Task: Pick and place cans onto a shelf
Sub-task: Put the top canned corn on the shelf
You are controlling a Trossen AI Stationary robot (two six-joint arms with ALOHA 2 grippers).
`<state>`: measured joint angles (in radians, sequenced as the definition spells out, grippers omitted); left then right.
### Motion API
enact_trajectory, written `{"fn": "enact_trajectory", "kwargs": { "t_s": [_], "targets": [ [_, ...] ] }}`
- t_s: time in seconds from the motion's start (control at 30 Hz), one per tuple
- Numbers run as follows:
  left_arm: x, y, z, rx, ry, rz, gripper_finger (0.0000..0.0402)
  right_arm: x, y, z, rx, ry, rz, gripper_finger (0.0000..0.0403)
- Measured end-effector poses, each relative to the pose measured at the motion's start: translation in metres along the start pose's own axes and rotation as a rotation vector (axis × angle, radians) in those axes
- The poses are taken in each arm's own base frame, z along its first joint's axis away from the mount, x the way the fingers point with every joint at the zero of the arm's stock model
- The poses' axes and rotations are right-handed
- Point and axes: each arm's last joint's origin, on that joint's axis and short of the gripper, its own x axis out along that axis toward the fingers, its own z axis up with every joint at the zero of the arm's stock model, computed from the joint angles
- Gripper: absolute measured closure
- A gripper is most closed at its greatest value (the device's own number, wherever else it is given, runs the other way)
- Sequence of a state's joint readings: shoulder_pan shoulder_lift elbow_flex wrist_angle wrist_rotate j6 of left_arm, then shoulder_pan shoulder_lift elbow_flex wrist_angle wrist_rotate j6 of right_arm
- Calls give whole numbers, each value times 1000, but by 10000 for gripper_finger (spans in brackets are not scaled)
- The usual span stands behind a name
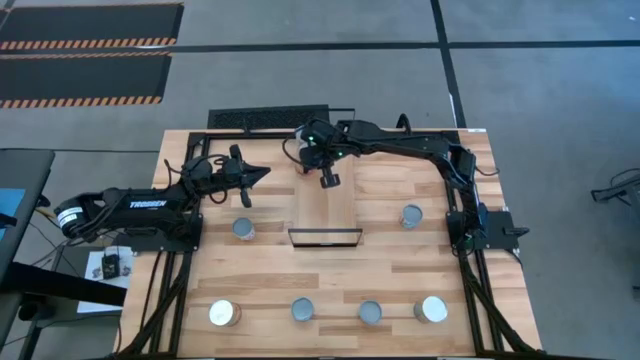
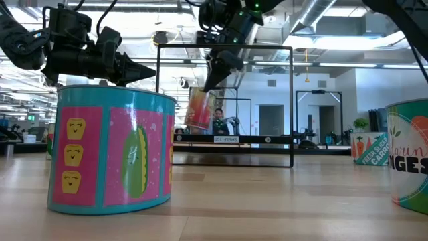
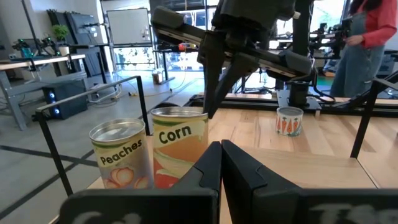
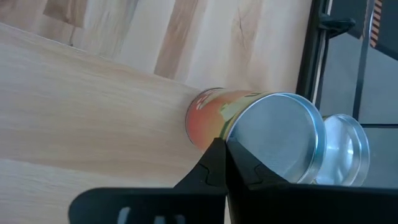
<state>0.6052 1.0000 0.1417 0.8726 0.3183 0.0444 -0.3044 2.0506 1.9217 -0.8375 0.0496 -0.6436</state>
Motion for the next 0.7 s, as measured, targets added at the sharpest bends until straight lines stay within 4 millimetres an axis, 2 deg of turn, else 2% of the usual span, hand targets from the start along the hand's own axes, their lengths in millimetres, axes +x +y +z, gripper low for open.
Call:
{"fn": "enact_trajectory", "kwargs": {
  "t_s": [0.7],
  "targets": [
    [0, 0, 0, -1, 0, 0, 401, 0, 2, 0, 3, -7, 33, 394]
  ]
}}
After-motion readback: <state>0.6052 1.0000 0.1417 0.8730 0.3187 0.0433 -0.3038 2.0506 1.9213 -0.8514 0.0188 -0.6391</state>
